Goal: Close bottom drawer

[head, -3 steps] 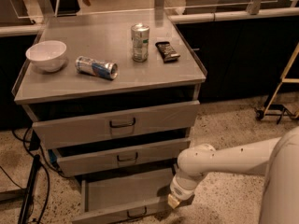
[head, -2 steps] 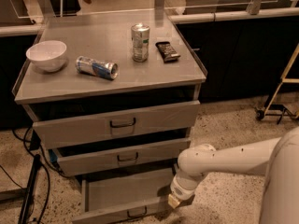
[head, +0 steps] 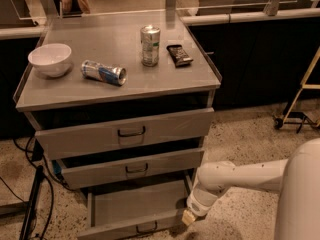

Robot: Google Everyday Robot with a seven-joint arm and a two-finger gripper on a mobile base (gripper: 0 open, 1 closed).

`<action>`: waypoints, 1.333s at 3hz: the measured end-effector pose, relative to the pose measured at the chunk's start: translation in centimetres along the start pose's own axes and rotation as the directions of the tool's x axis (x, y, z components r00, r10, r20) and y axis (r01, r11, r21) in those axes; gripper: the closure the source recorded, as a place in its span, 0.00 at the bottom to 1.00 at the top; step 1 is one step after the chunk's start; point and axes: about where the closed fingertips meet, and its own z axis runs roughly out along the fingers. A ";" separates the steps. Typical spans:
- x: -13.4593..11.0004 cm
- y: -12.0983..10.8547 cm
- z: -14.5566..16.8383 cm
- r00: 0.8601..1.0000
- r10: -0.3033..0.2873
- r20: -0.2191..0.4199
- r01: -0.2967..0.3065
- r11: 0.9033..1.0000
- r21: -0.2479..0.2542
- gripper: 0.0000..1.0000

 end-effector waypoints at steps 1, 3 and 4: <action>0.1 -2.8 4.4 0.999 -0.028 0.046 0.031 0.998 -0.061 1.00; 0.0 -3.6 6.1 0.999 0.002 0.048 0.001 0.998 -0.068 1.00; -0.3 -6.0 9.1 0.998 0.043 0.045 -0.040 0.997 -0.067 1.00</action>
Offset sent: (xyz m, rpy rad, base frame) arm 0.0084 -0.0050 -0.0401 0.0625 0.0085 0.0102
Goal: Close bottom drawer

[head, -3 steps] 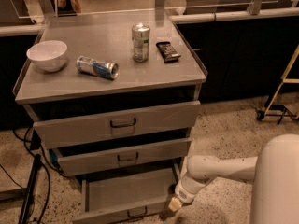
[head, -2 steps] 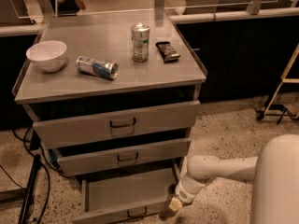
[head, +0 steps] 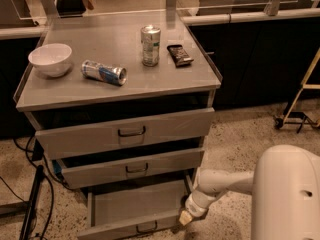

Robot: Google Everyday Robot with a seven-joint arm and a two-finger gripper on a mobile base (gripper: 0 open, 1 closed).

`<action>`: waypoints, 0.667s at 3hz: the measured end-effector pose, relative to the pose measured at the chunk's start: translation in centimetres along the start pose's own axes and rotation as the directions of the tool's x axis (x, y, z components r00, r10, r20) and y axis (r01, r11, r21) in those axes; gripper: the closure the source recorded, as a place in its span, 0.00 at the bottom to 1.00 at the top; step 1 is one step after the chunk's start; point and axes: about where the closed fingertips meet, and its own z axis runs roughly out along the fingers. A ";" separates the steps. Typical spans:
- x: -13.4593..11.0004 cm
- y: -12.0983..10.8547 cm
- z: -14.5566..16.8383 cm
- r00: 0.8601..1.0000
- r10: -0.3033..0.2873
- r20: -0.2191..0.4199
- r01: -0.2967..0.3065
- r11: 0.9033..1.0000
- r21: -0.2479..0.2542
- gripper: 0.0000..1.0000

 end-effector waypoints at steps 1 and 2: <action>-0.5 -1.8 1.5 1.000 0.029 0.009 -0.029 0.999 0.015 1.00; -0.6 -2.0 1.7 0.999 0.033 0.010 -0.033 0.999 0.016 1.00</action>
Offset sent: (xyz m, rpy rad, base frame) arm 0.0126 -0.0011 -0.0203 -0.0108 -0.0044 -0.0318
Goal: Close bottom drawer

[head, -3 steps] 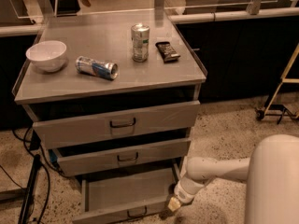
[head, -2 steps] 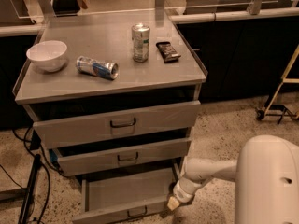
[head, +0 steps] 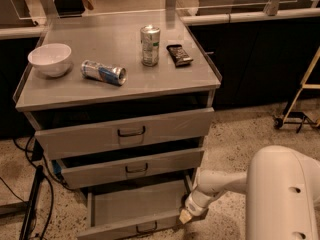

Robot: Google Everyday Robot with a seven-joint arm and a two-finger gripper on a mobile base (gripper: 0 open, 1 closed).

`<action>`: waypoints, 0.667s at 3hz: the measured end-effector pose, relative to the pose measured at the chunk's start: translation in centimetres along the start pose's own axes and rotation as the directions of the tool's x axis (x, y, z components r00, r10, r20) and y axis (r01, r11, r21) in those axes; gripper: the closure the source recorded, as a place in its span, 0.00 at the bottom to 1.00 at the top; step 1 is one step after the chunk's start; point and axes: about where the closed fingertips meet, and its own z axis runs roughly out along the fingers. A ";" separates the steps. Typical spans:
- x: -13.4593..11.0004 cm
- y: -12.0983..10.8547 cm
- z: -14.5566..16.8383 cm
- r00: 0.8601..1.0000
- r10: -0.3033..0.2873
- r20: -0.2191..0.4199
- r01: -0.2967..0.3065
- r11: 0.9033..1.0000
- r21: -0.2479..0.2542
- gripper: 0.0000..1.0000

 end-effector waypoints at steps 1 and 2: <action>0.0 0.0 1.3 1.000 0.019 -0.004 -0.019 1.000 -0.009 1.00; -0.4 -0.9 4.7 0.999 0.039 -0.014 -0.040 0.999 -0.016 1.00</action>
Offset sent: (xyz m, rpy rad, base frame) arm 0.0045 0.0255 -0.0895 -0.0087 0.0585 -0.0510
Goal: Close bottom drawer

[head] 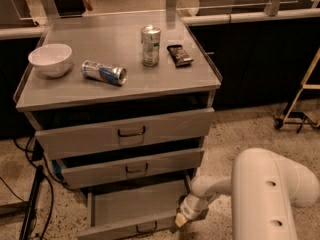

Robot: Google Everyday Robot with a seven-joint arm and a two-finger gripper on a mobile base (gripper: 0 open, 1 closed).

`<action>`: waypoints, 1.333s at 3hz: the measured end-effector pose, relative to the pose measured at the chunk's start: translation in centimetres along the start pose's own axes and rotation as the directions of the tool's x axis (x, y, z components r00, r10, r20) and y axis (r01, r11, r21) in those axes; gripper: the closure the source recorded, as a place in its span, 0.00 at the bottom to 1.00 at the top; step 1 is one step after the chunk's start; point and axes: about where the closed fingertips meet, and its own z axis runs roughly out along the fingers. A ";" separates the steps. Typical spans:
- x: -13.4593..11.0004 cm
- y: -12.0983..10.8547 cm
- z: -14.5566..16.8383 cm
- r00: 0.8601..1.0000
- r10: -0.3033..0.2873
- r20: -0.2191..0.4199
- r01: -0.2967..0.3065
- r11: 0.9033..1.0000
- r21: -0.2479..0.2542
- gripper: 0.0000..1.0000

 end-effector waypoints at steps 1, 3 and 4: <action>-0.9 -1.6 1.5 1.000 0.015 0.003 -0.015 0.999 0.039 0.96; -0.9 -1.6 1.5 1.000 0.015 0.003 -0.015 0.999 0.039 0.50; -0.9 -1.6 1.5 1.000 0.015 0.003 -0.015 0.999 0.039 0.27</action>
Offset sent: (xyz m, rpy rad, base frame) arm 0.0111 0.0007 -0.0161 -0.0257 -0.0172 -0.0145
